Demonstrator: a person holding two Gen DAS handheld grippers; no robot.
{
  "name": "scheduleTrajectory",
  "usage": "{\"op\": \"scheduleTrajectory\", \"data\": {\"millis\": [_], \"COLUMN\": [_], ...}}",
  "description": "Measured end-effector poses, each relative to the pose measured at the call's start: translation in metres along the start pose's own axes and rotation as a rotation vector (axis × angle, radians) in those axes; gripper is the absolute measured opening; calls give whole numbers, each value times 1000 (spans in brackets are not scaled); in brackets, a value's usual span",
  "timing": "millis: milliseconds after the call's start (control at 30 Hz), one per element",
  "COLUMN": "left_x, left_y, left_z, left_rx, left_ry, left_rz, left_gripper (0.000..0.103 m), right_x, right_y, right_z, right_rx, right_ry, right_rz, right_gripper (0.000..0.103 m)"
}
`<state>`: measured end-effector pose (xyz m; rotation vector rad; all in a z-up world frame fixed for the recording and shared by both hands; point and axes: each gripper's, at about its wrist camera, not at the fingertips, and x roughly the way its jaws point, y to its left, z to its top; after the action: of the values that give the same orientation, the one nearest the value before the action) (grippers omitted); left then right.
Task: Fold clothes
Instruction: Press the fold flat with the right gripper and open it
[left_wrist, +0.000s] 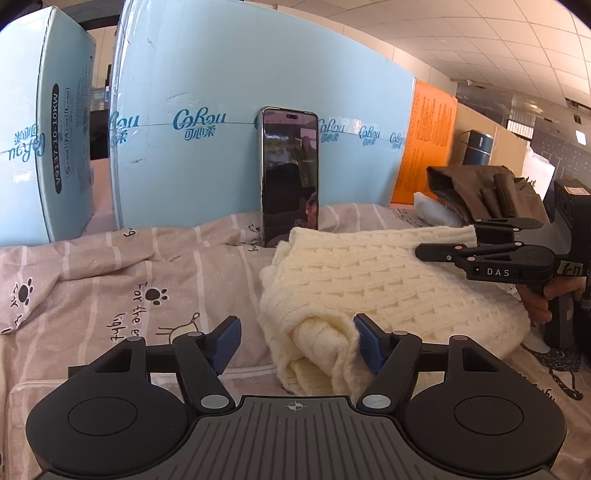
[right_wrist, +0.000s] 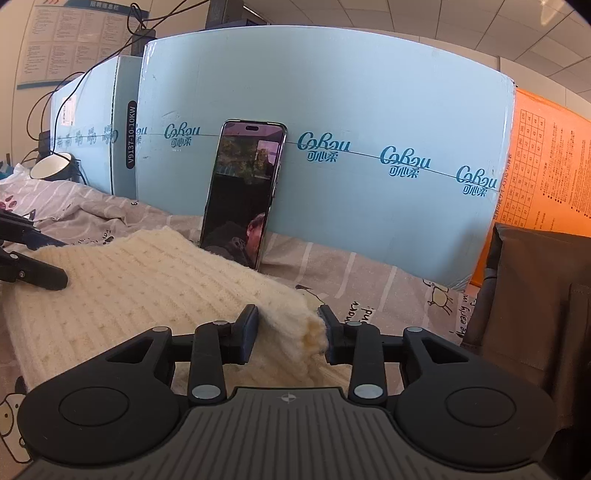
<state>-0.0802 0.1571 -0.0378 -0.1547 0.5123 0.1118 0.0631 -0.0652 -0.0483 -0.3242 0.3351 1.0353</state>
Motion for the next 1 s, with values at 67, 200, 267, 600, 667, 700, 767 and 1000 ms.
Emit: {"op": "scheduleTrajectory", "data": {"millis": [67, 200, 267, 600, 667, 700, 767, 1000], "left_x": [1, 0, -2, -8, -8, -7, -7, -5], "left_y": [1, 3, 3, 8, 9, 10, 11, 8], "left_z": [-1, -1, -1, 3, 3, 3, 3, 4], "left_rx": [-8, -20, -25, -84, -89, -92, -97, -95], "left_ry": [-1, -11, -29, -77, -75, -75, -73, -52], "left_rz": [-2, -5, -16, -53, -43, -39, -29, -7], "left_gripper": [70, 73, 71, 71, 71, 71, 71, 81], "right_x": [2, 2, 1, -8, -10, -12, -15, -26], "right_y": [-1, -8, -11, -16, -16, -16, -15, -12], "right_z": [-1, -2, -3, 0, 1, 2, 3, 6], "right_rx": [4, 48, 67, 136, 146, 152, 165, 211], "right_ry": [9, 16, 16, -4, -5, -5, -3, 1], "right_rz": [-18, -48, -52, -37, -36, -34, -32, -22], "right_gripper": [40, 47, 51, 67, 67, 67, 67, 80]}}
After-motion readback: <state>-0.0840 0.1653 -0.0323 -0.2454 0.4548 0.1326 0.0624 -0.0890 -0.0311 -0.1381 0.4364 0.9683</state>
